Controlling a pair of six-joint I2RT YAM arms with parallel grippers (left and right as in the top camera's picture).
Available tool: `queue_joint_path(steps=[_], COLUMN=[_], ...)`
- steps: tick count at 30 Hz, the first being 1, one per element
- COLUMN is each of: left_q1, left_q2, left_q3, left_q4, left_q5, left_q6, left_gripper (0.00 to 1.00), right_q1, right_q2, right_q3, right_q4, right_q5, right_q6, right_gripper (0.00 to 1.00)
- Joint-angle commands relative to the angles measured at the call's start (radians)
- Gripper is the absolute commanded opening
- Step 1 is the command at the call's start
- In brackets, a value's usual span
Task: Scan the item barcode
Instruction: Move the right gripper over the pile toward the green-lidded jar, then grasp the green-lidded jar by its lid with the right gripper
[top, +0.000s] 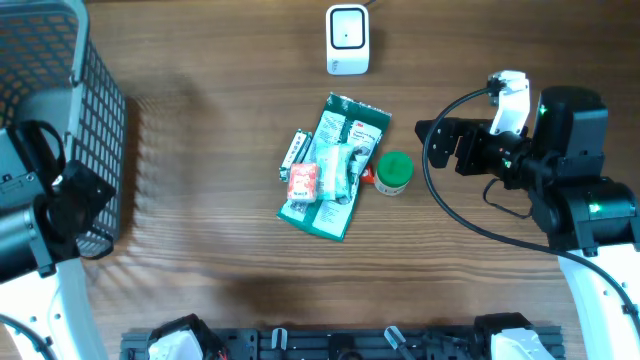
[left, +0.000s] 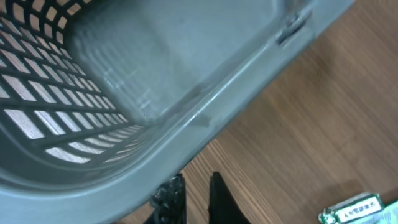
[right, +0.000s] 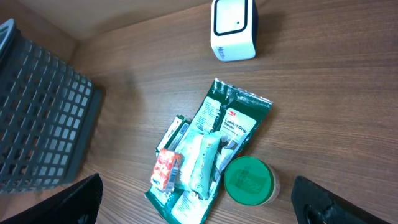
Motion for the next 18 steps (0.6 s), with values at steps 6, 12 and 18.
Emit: queue_joint_path(steps=[6,12,18], left_q1=[0.016,-0.018,-0.163], left_q2=[0.029,0.066,0.134], left_q3=[0.016,0.013,0.013], left_q4=[0.029,0.029,0.033], left_q5=[0.164,0.317,0.32], left_q6=[0.016,0.072,0.113], left_gripper=[0.11,0.25,0.47], right_q1=[-0.003,0.015,0.083], right_q2=[0.042,0.171,0.328], right_q3=[0.016,0.016,0.025], right_q4=[-0.072,-0.174,-0.233], right_q5=[0.058,0.1,0.195], right_q6=[0.103,0.122,0.132], right_gripper=[0.99,0.89,0.88])
